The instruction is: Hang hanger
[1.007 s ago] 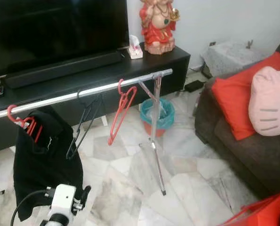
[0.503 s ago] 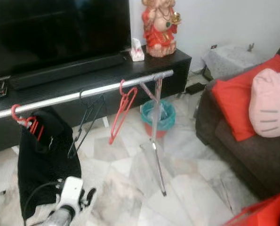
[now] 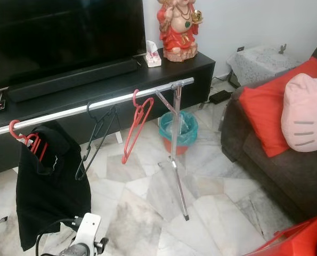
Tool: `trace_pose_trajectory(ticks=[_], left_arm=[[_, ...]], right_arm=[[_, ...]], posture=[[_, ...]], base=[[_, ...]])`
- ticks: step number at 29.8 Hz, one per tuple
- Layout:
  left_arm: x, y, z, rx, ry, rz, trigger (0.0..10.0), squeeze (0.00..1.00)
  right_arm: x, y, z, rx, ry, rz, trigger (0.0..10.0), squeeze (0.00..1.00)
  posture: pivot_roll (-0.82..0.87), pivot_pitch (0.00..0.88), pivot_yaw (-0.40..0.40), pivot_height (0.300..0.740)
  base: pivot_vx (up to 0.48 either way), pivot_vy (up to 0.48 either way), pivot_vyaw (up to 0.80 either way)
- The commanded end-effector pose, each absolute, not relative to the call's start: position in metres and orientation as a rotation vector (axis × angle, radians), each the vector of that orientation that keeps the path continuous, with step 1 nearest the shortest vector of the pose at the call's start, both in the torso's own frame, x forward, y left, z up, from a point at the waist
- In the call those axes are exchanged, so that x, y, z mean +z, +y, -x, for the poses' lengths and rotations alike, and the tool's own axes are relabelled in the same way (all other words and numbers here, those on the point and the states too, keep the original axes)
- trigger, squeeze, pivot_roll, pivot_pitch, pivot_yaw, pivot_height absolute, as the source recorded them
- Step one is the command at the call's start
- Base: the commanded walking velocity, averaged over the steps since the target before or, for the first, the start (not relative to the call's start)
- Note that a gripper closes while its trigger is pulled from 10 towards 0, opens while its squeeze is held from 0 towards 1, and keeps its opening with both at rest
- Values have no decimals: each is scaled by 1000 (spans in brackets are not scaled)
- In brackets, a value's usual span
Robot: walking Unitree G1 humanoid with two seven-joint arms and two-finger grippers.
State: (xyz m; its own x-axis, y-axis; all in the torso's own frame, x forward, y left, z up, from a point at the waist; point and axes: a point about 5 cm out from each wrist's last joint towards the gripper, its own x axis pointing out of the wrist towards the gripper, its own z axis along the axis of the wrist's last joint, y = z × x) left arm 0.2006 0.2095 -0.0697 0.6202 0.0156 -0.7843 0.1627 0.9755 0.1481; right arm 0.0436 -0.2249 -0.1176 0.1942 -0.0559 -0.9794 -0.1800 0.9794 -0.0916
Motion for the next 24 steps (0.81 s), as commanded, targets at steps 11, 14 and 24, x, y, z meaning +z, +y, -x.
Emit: trace_pose_trajectory(ticks=[11, 14, 24], left_arm=[[-81, 236, -168, 32, 1006, -190, 10000, 0], [-83, 233, -165, 32, 1010, -179, 10000, 0], [-84, 231, -164, 43, 1009, -170, 10000, 0]], right_arm=[[-118, -199, -63, 223, 1273, 221, 10000, 0], [-118, -201, -63, 218, 1267, 228, 10000, 0], [-118, -201, -64, 241, 1264, 251, 10000, 0]], posture=[[-12, 0, 35, 740], [-14, 0, 31, 740], [-13, 0, 27, 740]], base=[[0, 0, 0], [0, 0, 0], [0, 0, 0]])
